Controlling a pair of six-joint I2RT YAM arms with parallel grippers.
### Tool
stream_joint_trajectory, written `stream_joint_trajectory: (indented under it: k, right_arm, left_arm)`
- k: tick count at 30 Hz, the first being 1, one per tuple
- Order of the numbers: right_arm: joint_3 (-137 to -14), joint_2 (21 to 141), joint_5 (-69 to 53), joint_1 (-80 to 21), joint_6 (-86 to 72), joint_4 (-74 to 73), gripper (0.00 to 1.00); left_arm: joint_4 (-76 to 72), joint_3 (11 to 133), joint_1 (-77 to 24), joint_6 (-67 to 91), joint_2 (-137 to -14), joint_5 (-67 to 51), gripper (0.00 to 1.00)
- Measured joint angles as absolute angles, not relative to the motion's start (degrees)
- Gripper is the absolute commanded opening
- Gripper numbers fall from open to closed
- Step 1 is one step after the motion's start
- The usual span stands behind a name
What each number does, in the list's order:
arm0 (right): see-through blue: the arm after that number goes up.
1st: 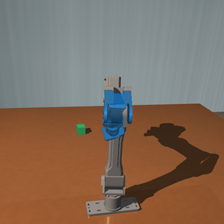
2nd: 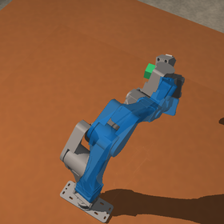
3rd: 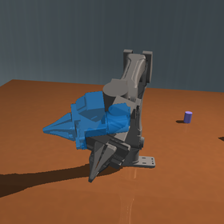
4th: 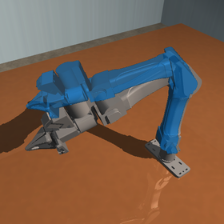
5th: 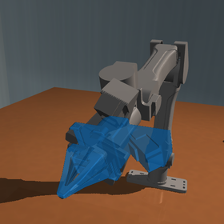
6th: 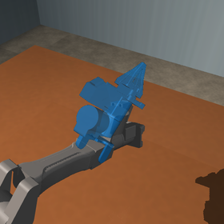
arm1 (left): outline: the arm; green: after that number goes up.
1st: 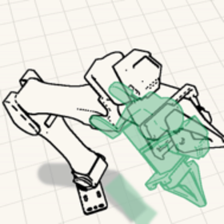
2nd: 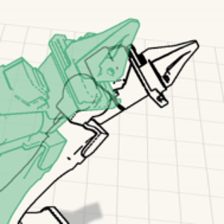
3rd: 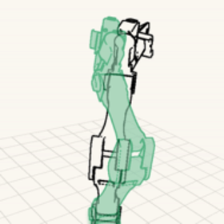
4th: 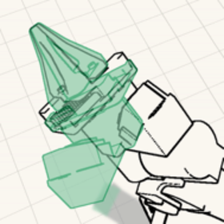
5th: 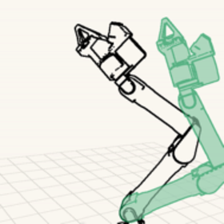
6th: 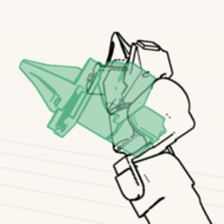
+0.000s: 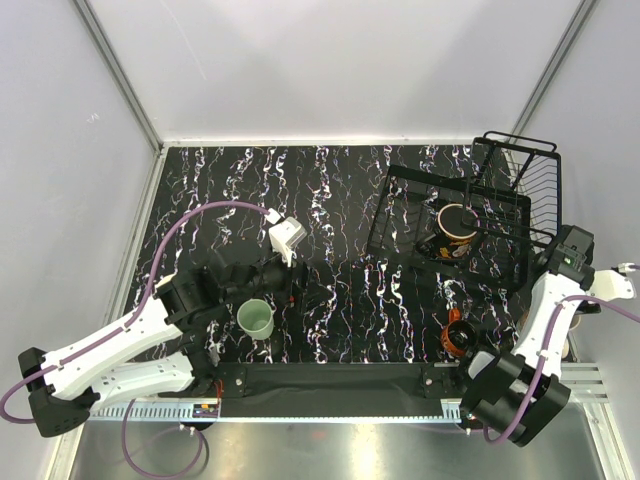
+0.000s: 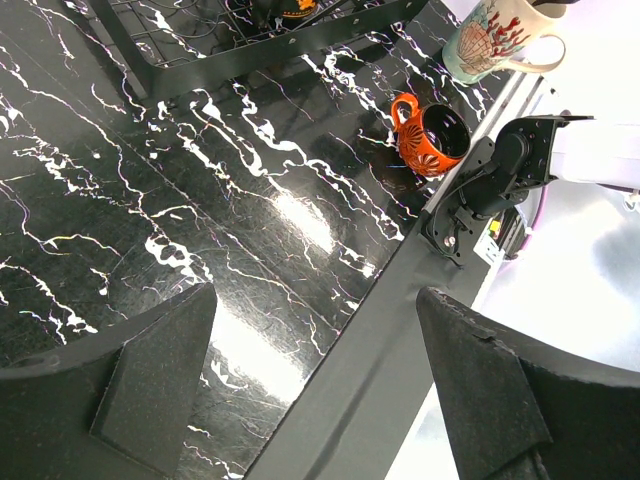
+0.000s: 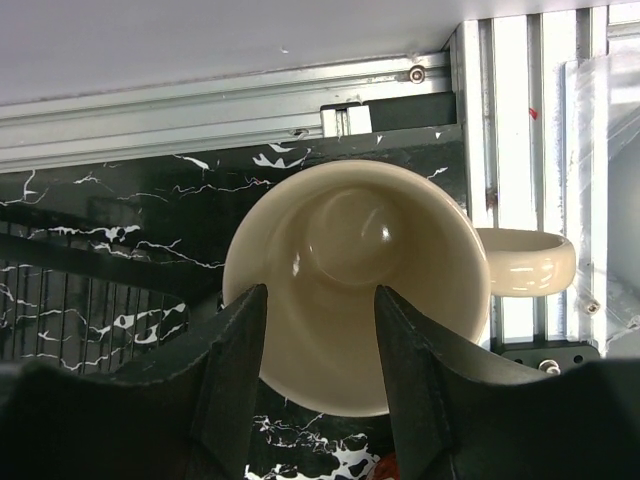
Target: Load the cups into the dish rack
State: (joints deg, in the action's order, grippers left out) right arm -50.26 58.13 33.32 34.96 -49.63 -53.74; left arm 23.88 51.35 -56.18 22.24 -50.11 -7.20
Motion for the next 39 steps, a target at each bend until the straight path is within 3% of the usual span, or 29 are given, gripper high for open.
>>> stream_joint_trajectory:
  k: [16, 23, 27, 39]
  right_arm:
    - [-48.29, 55.27, 33.26, 35.05, -49.82, -52.93, 0.54]
    - [-51.64, 51.99, 33.10, 35.05, -50.15, -56.21, 0.59]
    - [-53.41, 52.21, 33.08, 35.05, -50.02, -56.53, 0.68]
    - [-53.15, 57.56, 32.47, 35.05, -46.44, -50.68, 0.69]
  left_arm:
    - [23.88, 51.35, -56.16, 21.85, -50.11, -7.44, 0.88]
    - [23.53, 51.22, -56.16, 21.89, -50.68, -8.43, 0.88]
    - [23.40, 51.00, -56.16, 21.89, -50.89, -8.82, 0.88]
    - [23.46, 50.98, -56.16, 21.89, -50.85, -8.80, 0.88]
